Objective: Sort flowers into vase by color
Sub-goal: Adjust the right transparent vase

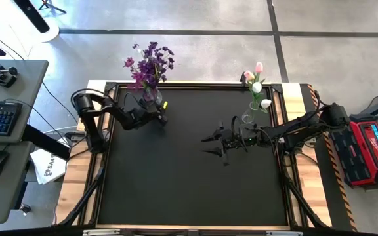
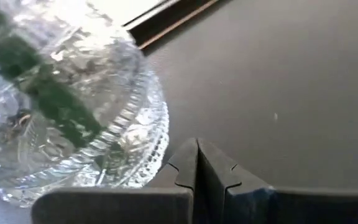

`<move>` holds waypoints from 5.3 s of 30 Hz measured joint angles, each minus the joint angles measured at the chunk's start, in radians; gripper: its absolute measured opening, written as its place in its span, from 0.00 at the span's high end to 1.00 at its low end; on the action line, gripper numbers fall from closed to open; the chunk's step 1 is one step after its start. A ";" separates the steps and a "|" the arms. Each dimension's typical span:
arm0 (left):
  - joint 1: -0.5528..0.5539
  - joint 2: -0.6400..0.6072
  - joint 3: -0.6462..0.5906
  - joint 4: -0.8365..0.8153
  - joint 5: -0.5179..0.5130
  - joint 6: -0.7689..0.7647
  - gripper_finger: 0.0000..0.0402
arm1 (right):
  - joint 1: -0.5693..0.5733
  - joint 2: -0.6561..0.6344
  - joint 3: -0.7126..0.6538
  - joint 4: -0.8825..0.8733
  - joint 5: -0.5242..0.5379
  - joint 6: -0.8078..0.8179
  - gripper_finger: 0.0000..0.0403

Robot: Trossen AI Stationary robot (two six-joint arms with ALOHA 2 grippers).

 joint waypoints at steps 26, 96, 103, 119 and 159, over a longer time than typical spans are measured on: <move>-0.202 -0.325 -0.003 -0.295 -0.137 0.001 1.00 | 0.000 0.000 0.000 0.000 -0.001 0.000 0.54; -0.690 -0.563 -0.002 -0.423 -0.173 -0.122 1.00 | -0.211 -0.504 -0.092 -1.276 0.871 0.677 0.22; -0.690 -0.563 -0.002 -0.423 -0.172 -0.123 1.00 | -0.315 -0.502 -0.092 -1.211 0.791 0.609 0.29; -0.690 -0.563 -0.002 -0.423 -0.172 -0.130 1.00 | -0.363 -0.501 -0.092 -1.162 0.728 0.477 0.66; -0.690 -0.563 -0.002 -0.425 -0.172 -0.132 1.00 | -0.867 -0.173 -0.092 -0.460 0.255 -0.113 0.68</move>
